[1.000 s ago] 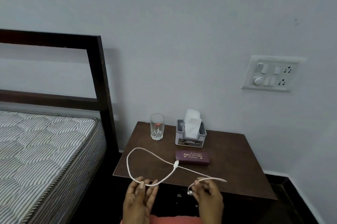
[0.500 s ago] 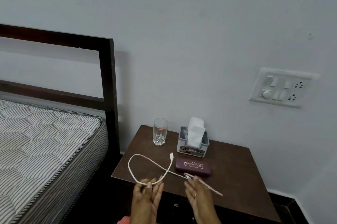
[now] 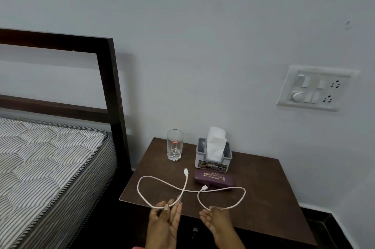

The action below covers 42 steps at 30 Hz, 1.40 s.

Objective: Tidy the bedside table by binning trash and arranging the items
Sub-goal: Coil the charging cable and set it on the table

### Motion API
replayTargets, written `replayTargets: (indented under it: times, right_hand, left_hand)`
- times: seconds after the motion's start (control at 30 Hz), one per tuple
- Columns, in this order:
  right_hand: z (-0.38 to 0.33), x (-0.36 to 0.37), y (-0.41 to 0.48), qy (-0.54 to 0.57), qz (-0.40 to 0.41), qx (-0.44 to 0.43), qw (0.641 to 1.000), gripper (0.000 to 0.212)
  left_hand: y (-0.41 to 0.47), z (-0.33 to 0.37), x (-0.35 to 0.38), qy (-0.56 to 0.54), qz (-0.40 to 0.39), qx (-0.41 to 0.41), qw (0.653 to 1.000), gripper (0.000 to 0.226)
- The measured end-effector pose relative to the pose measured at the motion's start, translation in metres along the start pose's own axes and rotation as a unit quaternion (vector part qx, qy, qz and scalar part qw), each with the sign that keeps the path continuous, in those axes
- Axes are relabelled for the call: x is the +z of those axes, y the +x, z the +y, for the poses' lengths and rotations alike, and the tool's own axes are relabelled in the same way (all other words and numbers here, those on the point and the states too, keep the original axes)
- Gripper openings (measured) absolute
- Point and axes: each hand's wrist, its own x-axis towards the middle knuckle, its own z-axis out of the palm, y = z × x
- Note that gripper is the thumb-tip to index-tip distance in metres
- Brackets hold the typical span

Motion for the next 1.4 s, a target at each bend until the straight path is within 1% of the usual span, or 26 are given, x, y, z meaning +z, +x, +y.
replayTargets:
  times: [0.07, 0.13, 0.2, 0.33, 0.4, 0.43, 0.47, 0.5, 0.53, 0.63, 0.73, 0.83, 0.9, 0.97, 1.03, 1.07, 1.13, 1.17, 1.23, 1.27, 1.33, 1.4]
  right_hand:
    - [-0.004, -0.001, 0.013, -0.002, 0.024, -0.007, 1.0, 0.019]
    - [-0.008, -0.001, 0.024, 0.006, 0.049, -0.011, 0.999, 0.029]
    - [-0.009, -0.003, 0.026, 0.027, 0.056, -0.023, 0.998, 0.037]
    - [-0.009, -0.008, 0.011, 0.019, 0.078, -0.044, 0.996, 0.038]
    - [-0.01, -0.009, 0.001, 0.072, 0.087, -0.019, 0.993, 0.033]
    - [-0.012, -0.007, -0.005, 0.101, 0.078, 0.004, 0.992, 0.026]
    - [-0.012, -0.004, -0.01, 0.094, 0.074, 0.015, 0.993, 0.022]
    - [-0.013, 0.0, -0.014, 0.066, 0.069, 0.009, 0.995, 0.023]
    - [-0.013, 0.004, -0.019, 0.046, 0.055, -0.008, 0.997, 0.025]
    - [-0.012, 0.022, -0.038, 0.039, -0.041, -0.072, 0.996, 0.013]
    - [-0.012, 0.029, -0.04, 0.026, -0.079, -0.135, 0.987, 0.026]
    - [-0.021, 0.028, -0.037, 0.037, -0.088, -0.169, 0.981, 0.046]
    - [-0.026, 0.025, -0.037, 0.014, -0.092, -0.194, 0.977, 0.035]
    - [-0.031, 0.023, -0.041, -0.034, -0.096, -0.227, 0.968, 0.028]
    - [-0.034, 0.019, -0.042, -0.11, -0.086, -0.296, 0.945, 0.026]
    - [-0.033, 0.017, -0.041, -0.16, -0.071, -0.346, 0.922, 0.028]
    - [-0.03, 0.017, -0.041, -0.284, -0.048, -0.441, 0.85, 0.034]
    - [-0.027, 0.019, -0.042, -0.325, -0.046, -0.475, 0.817, 0.035]
    - [-0.023, 0.025, -0.043, -0.363, -0.045, -0.533, 0.763, 0.031]
    - [-0.022, 0.028, -0.043, -0.369, -0.044, -0.549, 0.749, 0.027]
    - [-0.02, 0.033, -0.045, -0.371, -0.055, -0.551, 0.745, 0.019]
    - [-0.017, 0.034, -0.048, -0.408, -0.033, -0.586, 0.7, 0.023]
  left_hand:
    - [0.0, -0.001, 0.002, -0.01, 0.002, -0.005, 1.0, 0.022]
    - [0.002, -0.002, 0.003, -0.018, 0.006, -0.009, 1.0, 0.022]
    - [0.005, -0.002, 0.003, -0.022, 0.011, -0.014, 1.0, 0.021]
    - [0.012, -0.004, 0.005, -0.013, 0.019, -0.023, 0.999, 0.02]
    - [0.013, -0.005, 0.007, -0.012, 0.021, -0.026, 0.999, 0.021]
    - [0.014, -0.006, 0.008, -0.01, 0.021, -0.025, 0.999, 0.021]
    - [0.014, -0.007, 0.009, -0.006, 0.02, -0.024, 0.999, 0.021]
    - [0.014, -0.008, 0.009, -0.001, 0.018, -0.022, 1.0, 0.022]
    - [0.013, -0.008, 0.009, 0.008, 0.014, -0.02, 1.0, 0.022]
    - [0.011, -0.01, 0.009, 0.05, -0.007, -0.023, 0.998, 0.022]
    - [0.007, -0.011, 0.006, 0.105, -0.035, -0.028, 0.994, 0.022]
    - [0.004, -0.01, 0.004, 0.161, -0.067, -0.035, 0.984, 0.019]
    - [0.003, -0.007, 0.003, 0.193, -0.082, -0.031, 0.977, 0.018]
    - [0.004, 0.0, 0.004, 0.204, -0.086, -0.002, 0.975, 0.019]
    - [0.006, 0.008, 0.005, 0.209, -0.082, 0.05, 0.973, 0.021]
    - [0.007, 0.011, 0.006, 0.214, -0.075, 0.078, 0.971, 0.021]
    - [0.007, 0.015, 0.005, 0.227, -0.066, 0.118, 0.964, 0.024]
    - [0.007, 0.015, 0.005, 0.239, -0.067, 0.131, 0.96, 0.026]
    - [0.006, 0.014, 0.005, 0.274, -0.078, 0.159, 0.945, 0.028]
    - [0.005, 0.013, 0.005, 0.296, -0.083, 0.176, 0.935, 0.028]
    - [0.005, 0.012, 0.003, 0.343, -0.09, 0.215, 0.91, 0.03]
    - [0.006, 0.011, 0.0, 0.389, -0.093, 0.243, 0.884, 0.033]
